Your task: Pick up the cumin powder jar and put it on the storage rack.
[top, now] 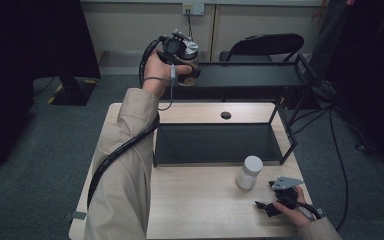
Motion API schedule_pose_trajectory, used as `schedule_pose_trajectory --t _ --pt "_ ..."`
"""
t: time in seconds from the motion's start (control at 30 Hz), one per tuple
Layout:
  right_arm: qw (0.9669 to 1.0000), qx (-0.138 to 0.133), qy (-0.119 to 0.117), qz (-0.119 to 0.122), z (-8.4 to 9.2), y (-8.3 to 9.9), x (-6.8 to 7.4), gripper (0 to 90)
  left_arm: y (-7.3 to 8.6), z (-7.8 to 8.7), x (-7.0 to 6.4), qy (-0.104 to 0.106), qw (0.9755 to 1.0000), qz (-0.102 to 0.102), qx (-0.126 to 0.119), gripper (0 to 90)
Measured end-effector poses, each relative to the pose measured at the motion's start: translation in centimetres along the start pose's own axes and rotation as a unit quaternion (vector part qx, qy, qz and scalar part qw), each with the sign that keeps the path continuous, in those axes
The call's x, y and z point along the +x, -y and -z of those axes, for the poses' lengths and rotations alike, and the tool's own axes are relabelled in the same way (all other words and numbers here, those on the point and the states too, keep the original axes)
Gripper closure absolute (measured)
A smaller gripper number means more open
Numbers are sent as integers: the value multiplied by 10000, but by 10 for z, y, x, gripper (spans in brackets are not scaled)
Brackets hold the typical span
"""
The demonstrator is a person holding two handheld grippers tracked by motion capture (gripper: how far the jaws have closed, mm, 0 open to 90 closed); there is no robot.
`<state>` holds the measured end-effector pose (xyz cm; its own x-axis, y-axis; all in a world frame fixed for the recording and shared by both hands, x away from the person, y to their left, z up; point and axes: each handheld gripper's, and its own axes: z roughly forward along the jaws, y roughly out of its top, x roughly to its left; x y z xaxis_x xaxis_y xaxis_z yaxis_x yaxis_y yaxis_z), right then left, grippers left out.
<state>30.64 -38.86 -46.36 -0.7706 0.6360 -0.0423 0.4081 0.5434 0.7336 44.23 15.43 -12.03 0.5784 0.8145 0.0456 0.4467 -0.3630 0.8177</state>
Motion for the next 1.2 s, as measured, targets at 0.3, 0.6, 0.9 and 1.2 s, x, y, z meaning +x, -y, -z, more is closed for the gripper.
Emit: schedule_pose_trajectory --t 0.3,0.6,0.9,1.2 --pt "10000 0 0 0 0 0 0 0 3 -9 3 -145 9998 164 -38 305" --pt "10000 -1 -1 0 0 0 0 0 7 -20 8 -210 9995 244 22 305" --pt "10000 -1 -7 6 0 0 0 0 11 -24 6 -232 9990 367 -70 305" --pt "10000 -1 -7 5 0 0 0 0 14 -25 6 -247 9983 520 -128 301"
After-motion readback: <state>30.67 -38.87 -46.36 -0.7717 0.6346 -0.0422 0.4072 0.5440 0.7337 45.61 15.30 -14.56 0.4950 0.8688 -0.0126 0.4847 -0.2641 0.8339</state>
